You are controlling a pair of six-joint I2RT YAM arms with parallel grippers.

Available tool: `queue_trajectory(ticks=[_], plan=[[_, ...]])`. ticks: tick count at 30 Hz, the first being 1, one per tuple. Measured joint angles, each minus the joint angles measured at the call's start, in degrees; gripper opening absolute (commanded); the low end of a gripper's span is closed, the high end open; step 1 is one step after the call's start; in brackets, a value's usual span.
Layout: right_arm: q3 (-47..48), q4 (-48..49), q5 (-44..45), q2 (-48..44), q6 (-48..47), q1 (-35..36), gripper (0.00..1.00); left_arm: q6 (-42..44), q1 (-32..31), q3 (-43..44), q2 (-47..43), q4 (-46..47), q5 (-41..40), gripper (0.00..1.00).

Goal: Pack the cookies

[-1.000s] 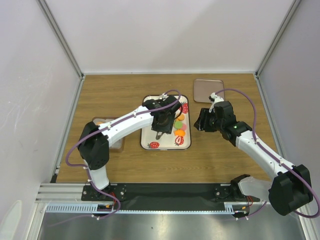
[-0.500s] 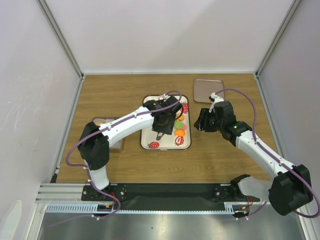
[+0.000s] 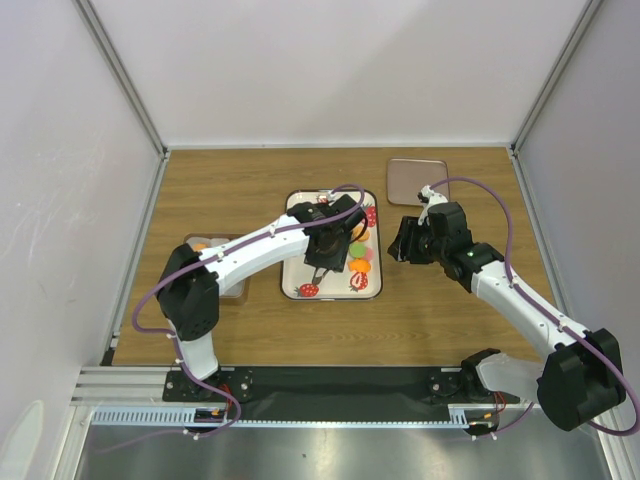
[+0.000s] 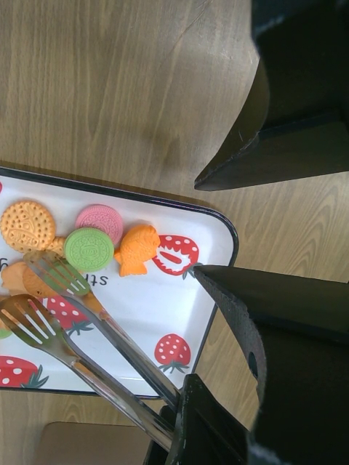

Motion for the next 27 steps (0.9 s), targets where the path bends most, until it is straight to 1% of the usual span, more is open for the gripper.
queue_trajectory(ticks=[9, 20, 27], plan=[[0.0, -0.02, 0.0, 0.0, 0.0, 0.04, 0.51, 0.02, -0.04, -0.28, 0.0, -0.22, -0.37, 0.47], [0.0, -0.02, 0.0, 0.0, 0.0, 0.07, 0.51, 0.07, 0.0, -0.28, 0.0, -0.26, -0.42, 0.41], [0.0, -0.02, 0.0, 0.0, 0.0, 0.07, 0.51, 1.01, 0.98, 0.04, -0.48, -0.85, -0.46, 0.41]])
